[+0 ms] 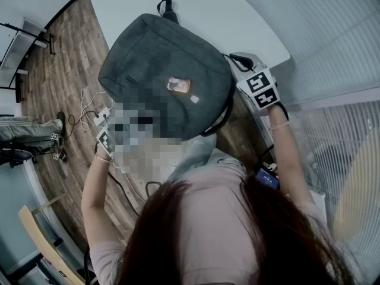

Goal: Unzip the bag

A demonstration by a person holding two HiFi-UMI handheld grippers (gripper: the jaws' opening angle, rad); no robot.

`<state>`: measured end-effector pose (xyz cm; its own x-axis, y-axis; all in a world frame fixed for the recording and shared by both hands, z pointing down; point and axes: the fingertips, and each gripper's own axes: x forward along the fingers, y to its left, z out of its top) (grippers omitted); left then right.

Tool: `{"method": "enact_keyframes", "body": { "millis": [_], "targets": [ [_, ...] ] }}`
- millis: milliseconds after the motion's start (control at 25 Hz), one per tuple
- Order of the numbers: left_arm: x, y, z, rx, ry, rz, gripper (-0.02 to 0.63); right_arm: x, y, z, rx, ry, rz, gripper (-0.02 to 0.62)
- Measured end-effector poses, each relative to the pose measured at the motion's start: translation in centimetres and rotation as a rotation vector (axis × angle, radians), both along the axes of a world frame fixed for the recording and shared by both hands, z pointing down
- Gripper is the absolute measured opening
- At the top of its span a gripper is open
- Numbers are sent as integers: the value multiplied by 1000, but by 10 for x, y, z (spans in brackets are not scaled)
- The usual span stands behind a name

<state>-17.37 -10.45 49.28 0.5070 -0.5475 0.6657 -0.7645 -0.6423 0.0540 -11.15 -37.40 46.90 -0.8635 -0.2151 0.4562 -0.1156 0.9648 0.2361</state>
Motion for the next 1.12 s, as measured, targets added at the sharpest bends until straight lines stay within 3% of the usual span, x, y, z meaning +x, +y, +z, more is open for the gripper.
{"method": "enact_keyframes", "body": {
  "millis": [1120],
  "targets": [
    [-6,-12,9,-10,16,10,9,-51,-26,12,-21,23,-177,21]
  ]
}}
